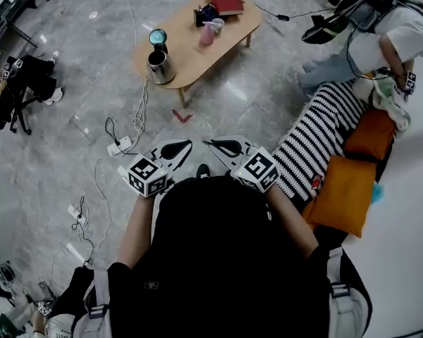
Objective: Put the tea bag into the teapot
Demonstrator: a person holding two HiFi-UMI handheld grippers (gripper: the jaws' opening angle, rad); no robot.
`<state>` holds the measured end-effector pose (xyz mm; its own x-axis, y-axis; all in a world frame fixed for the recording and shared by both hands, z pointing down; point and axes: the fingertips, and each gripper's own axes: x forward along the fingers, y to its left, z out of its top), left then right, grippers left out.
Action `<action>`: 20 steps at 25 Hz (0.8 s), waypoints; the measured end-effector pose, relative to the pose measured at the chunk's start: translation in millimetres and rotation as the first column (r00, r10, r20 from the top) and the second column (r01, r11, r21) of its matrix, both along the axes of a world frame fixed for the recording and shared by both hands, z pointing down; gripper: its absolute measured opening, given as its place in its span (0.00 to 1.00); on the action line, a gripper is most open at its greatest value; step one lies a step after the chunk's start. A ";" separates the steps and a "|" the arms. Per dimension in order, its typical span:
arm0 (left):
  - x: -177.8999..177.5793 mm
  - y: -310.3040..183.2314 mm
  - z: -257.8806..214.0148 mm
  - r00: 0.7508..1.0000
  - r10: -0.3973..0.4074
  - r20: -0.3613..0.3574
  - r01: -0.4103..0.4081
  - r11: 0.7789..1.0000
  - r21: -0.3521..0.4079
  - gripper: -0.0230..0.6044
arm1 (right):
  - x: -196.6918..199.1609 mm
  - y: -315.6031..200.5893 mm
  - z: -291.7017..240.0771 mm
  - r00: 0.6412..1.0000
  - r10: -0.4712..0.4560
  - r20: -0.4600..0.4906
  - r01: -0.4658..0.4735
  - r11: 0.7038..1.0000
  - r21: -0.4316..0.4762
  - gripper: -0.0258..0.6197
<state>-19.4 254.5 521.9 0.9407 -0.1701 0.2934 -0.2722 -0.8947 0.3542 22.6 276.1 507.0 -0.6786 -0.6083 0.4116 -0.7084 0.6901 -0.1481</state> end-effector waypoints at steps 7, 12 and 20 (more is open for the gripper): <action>-8.0 -5.1 -4.3 1.000 -0.017 -0.016 0.017 1.000 -0.001 0.05 | -1.8 -5.8 -0.4 1.000 -0.007 -0.010 0.007 1.000 -0.006 0.06; -10.3 -8.6 -7.1 0.999 -0.033 -0.013 0.033 0.999 -0.010 0.05 | -3.3 -11.2 0.6 1.000 -0.021 0.000 0.021 1.000 -0.018 0.06; -1.0 -14.6 -6.9 0.998 -0.065 -0.009 0.065 0.997 -0.047 0.05 | 6.8 -19.2 -1.1 0.998 -0.059 0.007 0.059 0.998 -0.036 0.06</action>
<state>-20.4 239.9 515.1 0.9313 -0.2173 0.2922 -0.3251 -0.8577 0.3983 29.4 256.9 506.0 -0.7154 -0.5519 0.4284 -0.6657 0.7247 -0.1779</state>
